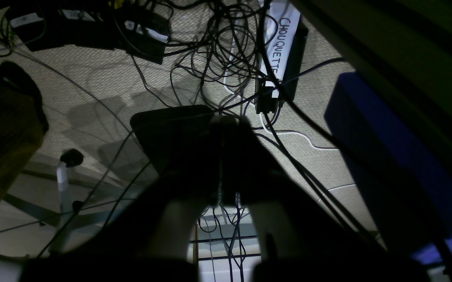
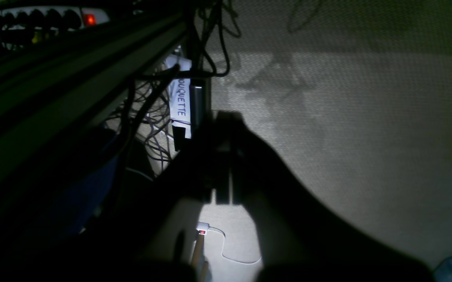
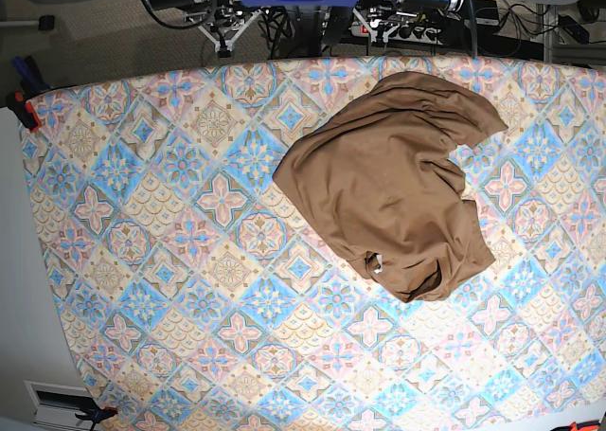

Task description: Layout the t-shirt on the table in an organized manner, then fold the t-shirt properly

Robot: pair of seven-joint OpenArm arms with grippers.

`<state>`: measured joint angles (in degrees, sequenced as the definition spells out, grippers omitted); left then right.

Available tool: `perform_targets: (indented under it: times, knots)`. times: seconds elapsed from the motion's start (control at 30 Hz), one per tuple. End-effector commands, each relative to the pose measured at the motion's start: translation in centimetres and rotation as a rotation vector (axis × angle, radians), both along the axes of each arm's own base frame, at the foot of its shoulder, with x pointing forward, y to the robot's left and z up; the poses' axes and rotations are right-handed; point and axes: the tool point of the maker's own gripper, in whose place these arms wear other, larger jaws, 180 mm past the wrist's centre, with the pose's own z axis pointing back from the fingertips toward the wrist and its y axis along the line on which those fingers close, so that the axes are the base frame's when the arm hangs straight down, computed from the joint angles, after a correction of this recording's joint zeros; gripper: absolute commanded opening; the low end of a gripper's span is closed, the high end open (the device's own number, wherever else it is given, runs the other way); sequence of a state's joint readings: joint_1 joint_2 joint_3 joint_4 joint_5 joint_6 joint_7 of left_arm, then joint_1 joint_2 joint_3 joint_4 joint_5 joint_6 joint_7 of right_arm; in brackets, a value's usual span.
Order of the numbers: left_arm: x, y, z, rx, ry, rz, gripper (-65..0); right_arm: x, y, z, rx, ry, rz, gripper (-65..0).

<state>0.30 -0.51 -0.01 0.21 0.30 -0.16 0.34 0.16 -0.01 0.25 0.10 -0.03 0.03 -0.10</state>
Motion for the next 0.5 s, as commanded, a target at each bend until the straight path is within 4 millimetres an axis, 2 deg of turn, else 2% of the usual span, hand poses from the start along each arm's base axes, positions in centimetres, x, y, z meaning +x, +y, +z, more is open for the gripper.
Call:
perform_targets:
  times: [0.0, 0.1, 0.33, 0.47]
  knots:
    - [-0.1, -0.1, 0.0, 0.0, 0.008, -0.008, -65.0, 0.3, 0.0, 0.0, 0.001, -0.009, -0.004, -65.0]
    - [-0.5, 0.1, 0.0, 0.003, 0.015, -0.008, -65.0, 0.3, 0.0, 0.0, 0.001, -0.009, -0.001, -65.0]
    - [-0.3, 2.7, 0.0, 0.042, 0.009, 0.002, -65.0, 0.2, -0.2, 0.0, -0.002, -0.008, -0.006, -65.0]
    - [-0.2, 3.2, 0.0, 0.049, 0.006, 0.003, -65.0, 0.2, -1.7, 0.0, -0.024, -0.013, -0.011, -65.0]
